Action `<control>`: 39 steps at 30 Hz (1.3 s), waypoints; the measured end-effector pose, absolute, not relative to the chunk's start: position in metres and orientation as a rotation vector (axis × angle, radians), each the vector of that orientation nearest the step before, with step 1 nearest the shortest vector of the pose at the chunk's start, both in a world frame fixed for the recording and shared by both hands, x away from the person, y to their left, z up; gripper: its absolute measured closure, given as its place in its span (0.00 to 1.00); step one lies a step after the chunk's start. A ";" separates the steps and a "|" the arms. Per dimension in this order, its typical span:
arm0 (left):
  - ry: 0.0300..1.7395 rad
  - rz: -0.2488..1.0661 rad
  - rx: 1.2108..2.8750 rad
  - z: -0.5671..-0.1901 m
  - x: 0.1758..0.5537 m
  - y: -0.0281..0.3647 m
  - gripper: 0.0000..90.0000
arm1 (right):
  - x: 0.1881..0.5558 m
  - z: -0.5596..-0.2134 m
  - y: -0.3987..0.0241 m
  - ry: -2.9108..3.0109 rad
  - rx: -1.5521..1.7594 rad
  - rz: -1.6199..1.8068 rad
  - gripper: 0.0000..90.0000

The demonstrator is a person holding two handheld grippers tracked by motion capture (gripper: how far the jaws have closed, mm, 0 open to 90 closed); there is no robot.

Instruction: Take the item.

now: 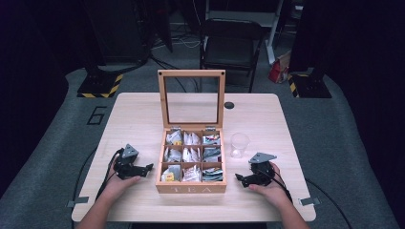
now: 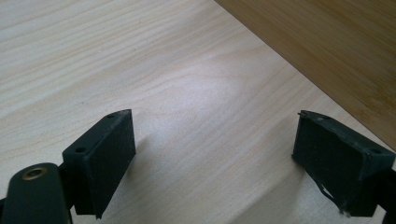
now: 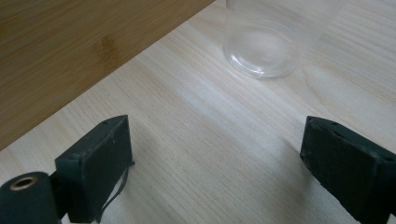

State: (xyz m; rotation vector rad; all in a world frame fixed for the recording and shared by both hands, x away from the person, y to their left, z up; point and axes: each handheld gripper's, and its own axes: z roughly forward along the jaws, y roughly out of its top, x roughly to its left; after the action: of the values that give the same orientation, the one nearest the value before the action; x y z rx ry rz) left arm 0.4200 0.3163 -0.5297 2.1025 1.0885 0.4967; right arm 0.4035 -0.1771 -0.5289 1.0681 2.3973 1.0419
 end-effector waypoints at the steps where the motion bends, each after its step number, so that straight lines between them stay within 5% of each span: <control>1: 1.085 0.496 2.104 -0.530 0.420 0.316 0.14 | 0.404 -0.529 -0.177 2.397 1.064 1.039 0.09; 27: 1.077 0.503 2.111 -0.529 0.420 0.317 0.14 | 0.402 -0.528 -0.178 2.390 1.072 1.057 0.16; 34: 1.078 0.503 2.111 -0.529 0.420 0.317 0.14 | 0.401 -0.524 -0.179 2.402 1.056 1.049 0.37; 39: 1.078 0.503 2.111 -0.529 0.420 0.317 0.14 | 0.399 -0.516 -0.180 2.409 1.047 1.061 0.41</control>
State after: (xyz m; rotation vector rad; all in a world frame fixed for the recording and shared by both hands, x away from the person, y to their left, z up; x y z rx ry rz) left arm 0.4201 0.3170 -0.5294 2.1109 1.0776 0.5034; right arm 0.3986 -0.1799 -0.5158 1.0471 2.4088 1.0610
